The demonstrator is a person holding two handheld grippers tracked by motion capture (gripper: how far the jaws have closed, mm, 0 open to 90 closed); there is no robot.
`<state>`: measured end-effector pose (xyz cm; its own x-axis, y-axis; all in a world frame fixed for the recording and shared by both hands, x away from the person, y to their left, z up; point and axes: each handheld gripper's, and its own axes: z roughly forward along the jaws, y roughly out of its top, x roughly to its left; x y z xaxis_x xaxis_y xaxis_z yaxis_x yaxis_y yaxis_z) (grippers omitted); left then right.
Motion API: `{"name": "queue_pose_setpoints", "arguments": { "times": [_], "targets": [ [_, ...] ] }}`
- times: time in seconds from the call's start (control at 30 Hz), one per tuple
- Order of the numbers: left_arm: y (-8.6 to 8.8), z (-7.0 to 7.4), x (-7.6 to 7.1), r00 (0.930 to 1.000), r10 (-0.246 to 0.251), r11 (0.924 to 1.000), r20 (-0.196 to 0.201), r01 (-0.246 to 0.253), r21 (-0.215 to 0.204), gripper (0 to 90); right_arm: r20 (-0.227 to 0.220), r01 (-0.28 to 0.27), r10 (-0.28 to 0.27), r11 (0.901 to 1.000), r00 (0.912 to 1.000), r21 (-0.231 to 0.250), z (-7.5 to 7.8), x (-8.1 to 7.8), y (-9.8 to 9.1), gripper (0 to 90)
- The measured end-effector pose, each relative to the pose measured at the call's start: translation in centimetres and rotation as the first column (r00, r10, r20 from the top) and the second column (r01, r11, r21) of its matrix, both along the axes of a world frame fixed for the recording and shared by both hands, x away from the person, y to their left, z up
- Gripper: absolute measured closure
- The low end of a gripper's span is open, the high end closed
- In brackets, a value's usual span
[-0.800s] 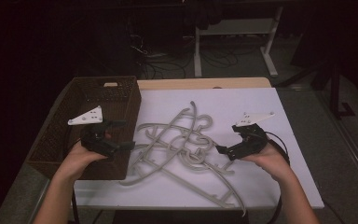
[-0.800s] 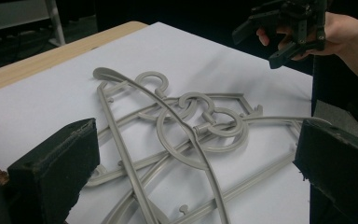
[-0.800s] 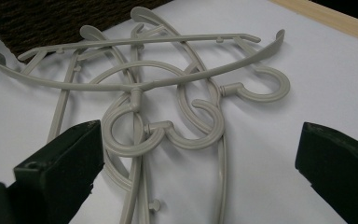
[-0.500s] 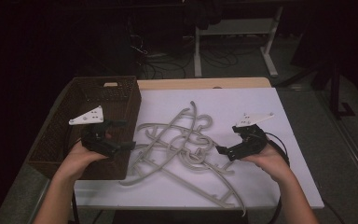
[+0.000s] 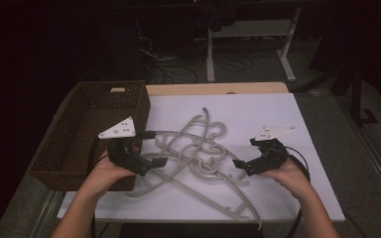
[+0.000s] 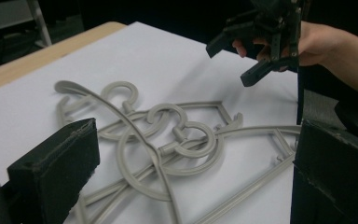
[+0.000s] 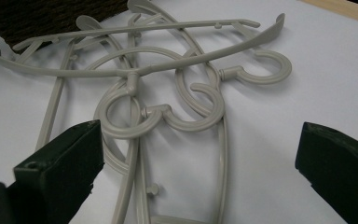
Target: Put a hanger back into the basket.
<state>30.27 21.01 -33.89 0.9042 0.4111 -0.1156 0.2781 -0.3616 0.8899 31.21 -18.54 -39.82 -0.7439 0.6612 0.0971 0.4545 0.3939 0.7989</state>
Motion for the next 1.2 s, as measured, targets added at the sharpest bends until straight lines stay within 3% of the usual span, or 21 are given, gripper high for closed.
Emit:
{"name": "queue_pose_setpoints", "arguments": {
  "times": [0.1, 0.3, 0.43, 0.57, 0.7, 0.8, 0.9, 0.97, 1.07, 1.2],
  "targets": [
    [-1.0, -1.2, 0.1, 0.9997, 0.001, 0.9998, -0.024, -0.001, 0.017, 0.0, -0.002, 0.004, -0.004, 1.0000, 1.0000, 0.004, -0.4, -0.1, -0.3, 0.8],
    [-2.8, -4.2, 0.5, 0.9970, 0.034, 0.9952, -0.070, -0.027, 0.094, 0.0, -0.015, 0.009, -0.009, 0.9999, 0.9998, -0.013, -1.5, -0.5, -0.8, 0.8],
    [-4.0, -5.9, 0.5, 0.9949, 0.070, 0.9815, -0.073, -0.055, 0.183, 0.3, -0.019, 0.013, -0.013, 0.9998, 0.9997, -0.017, -1.8, -0.2, -0.8, 0.8],
    [-4.6, -7.6, 0.8, 0.9926, 0.081, 0.9730, -0.090, -0.059, 0.223, 5.8, -0.022, 0.004, -0.005, 0.9997, 0.9998, -0.022, -1.8, -0.1, -0.6, 0.8],
    [-5.0, -9.2, 1.3, 0.9865, 0.114, 0.9543, -0.118, -0.076, 0.289, 13.3, -0.021, 0.004, -0.004, 0.9997, 0.9998, -0.023, -1.9, -0.1, -0.6, 0.8],
    [-5.5, -9.9, 1.5, 0.9824, 0.139, 0.9304, -0.125, -0.087, 0.356, 19.4, -0.023, 0.005, -0.005, 0.9997, 0.9997, -0.022, -1.9, -0.1, -0.6, 0.8],
    [-5.8, -10.3, 1.6, 0.9758, 0.168, 0.9124, -0.140, -0.100, 0.397, 25.9, -0.021, 0.005, -0.005, 0.9998, 0.9998, -0.020, -1.9, -0.1, -0.6, 0.8],
    [-5.8, -10.4, 1.8, 0.9721, 0.167, 0.9095, -0.165, -0.087, 0.406, 37.3, -0.021, 0.006, -0.006, 0.9998, 0.9998, -0.020, -1.9, 0.0, -0.7, 0.8],
    [-6.1, -10.5, 1.9, 0.9655, 0.187, 0.8967, -0.181, -0.093, 0.433, 46.5, -0.023, 0.004, -0.004, 0.9998, 0.9997, -0.021, -1.9, 0.0, -0.6, 0.8],
    [-6.1, -10.2, 2.1, 0.9599, 0.207, 0.8927, -0.190, -0.106, 0.438, 57.5, -0.021, 0.000, -0.001, 0.9998, 0.9998, -0.021, -1.8, -0.1, -0.6, 0.9]
  ]
}}
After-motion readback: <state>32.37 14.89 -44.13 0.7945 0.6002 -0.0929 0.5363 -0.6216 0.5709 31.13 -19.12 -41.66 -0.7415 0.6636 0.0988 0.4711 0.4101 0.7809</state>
